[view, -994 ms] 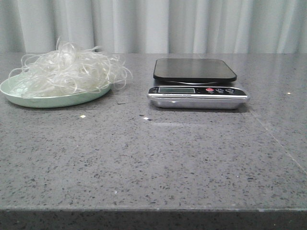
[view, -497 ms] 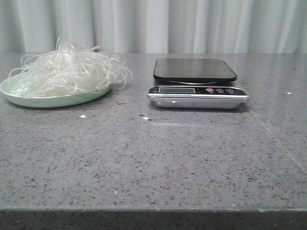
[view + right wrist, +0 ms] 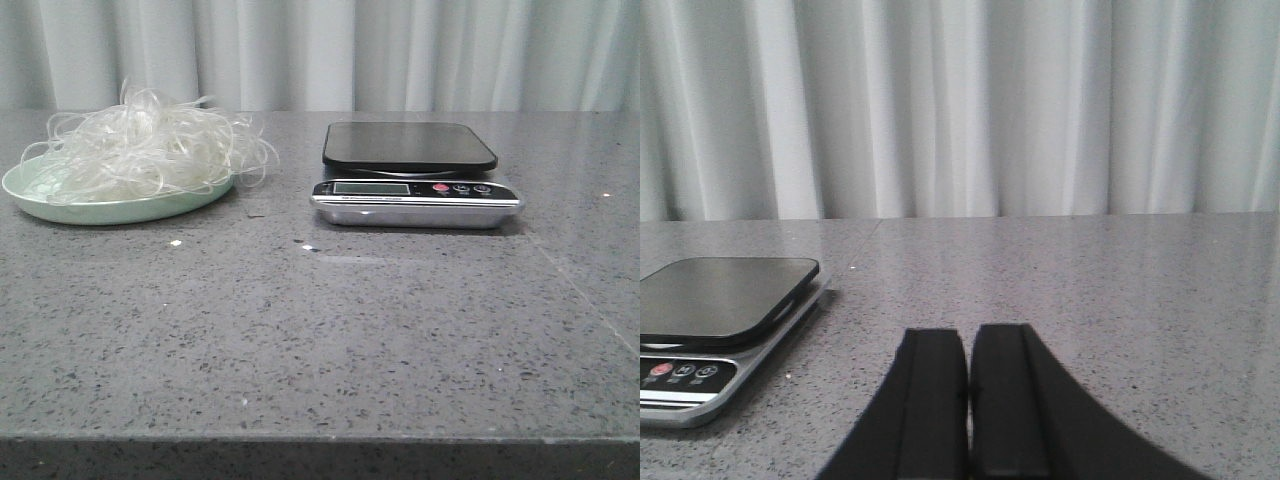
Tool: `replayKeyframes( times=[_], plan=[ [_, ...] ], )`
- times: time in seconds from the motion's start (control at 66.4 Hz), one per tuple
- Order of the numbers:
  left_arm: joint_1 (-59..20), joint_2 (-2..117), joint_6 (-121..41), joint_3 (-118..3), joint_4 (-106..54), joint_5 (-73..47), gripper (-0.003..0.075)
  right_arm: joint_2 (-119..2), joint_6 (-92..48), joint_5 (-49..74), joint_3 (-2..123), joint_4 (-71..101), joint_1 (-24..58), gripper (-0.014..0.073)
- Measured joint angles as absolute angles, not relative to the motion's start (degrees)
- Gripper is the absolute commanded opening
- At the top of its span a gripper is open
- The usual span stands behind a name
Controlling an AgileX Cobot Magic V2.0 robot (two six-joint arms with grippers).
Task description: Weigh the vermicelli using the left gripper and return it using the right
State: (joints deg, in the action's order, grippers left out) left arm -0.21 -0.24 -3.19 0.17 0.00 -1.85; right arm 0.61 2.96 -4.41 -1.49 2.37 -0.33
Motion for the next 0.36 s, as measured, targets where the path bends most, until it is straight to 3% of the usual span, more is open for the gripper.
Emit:
replayKeyframes(
  times=[0.361],
  plan=[
    [-0.21, -0.24, -3.19, 0.17, 0.0, -1.85, 0.0128, 0.61, 2.96, -4.41, -1.49, 2.37, 0.02, 0.0189]
  ],
)
